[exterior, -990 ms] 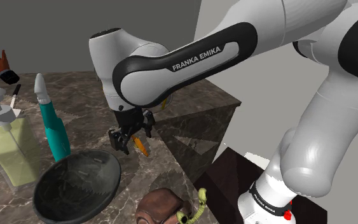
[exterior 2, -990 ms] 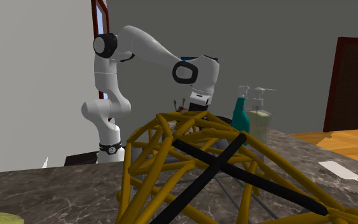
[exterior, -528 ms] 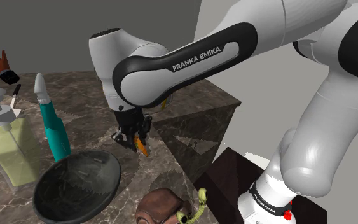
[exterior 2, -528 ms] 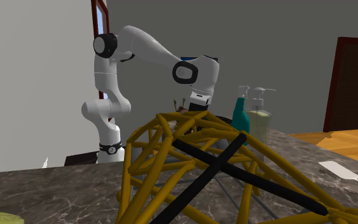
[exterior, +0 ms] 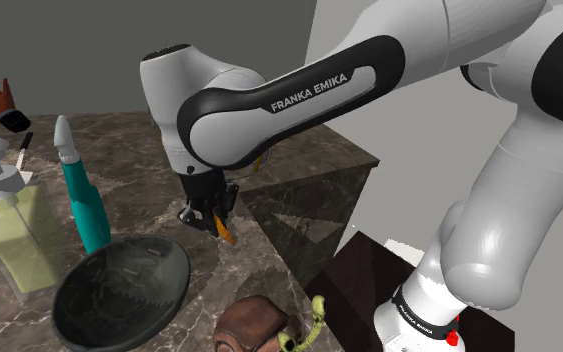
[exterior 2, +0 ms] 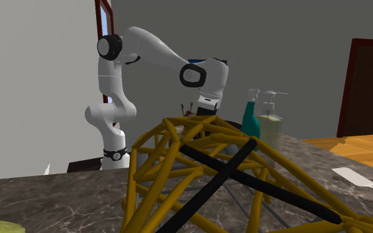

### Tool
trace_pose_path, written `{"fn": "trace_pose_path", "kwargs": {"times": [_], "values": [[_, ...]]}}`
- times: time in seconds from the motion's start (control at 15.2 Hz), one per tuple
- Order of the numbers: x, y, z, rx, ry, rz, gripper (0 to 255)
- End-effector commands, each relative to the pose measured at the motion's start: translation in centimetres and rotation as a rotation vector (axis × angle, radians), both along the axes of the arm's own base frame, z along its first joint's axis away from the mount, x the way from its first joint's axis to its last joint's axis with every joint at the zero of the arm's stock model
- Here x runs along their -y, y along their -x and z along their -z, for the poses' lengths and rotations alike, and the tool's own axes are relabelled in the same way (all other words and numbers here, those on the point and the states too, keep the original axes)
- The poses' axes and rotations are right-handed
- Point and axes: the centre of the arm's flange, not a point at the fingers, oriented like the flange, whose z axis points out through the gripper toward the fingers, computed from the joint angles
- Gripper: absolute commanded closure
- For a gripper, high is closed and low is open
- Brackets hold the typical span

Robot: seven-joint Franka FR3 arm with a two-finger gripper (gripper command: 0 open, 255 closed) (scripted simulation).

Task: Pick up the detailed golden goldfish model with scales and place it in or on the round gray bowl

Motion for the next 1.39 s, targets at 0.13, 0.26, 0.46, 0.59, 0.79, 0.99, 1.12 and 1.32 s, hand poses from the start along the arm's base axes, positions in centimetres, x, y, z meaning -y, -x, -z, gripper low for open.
{"fn": "trace_pose_path", "kwargs": {"times": [0.13,0.26,0.46,0.59,0.79,0.99,1.12,1.32], "values": [[0.0,0.0,-1.6,0.000,0.000,0.000,255],[0.0,0.0,-2.6,0.000,0.000,0.000,255],[0.0,0.0,-4.2,0.000,0.000,0.000,255],[0.0,0.0,-5.3,0.000,0.000,0.000,255],[0.0,0.0,-6.9,0.000,0.000,0.000,255],[0.0,0.0,-8.4,0.000,0.000,0.000,255],[0.0,0.0,-9.5,0.000,0.000,0.000,255],[0.0,0.0,-11.1,0.000,0.000,0.000,255]]}}
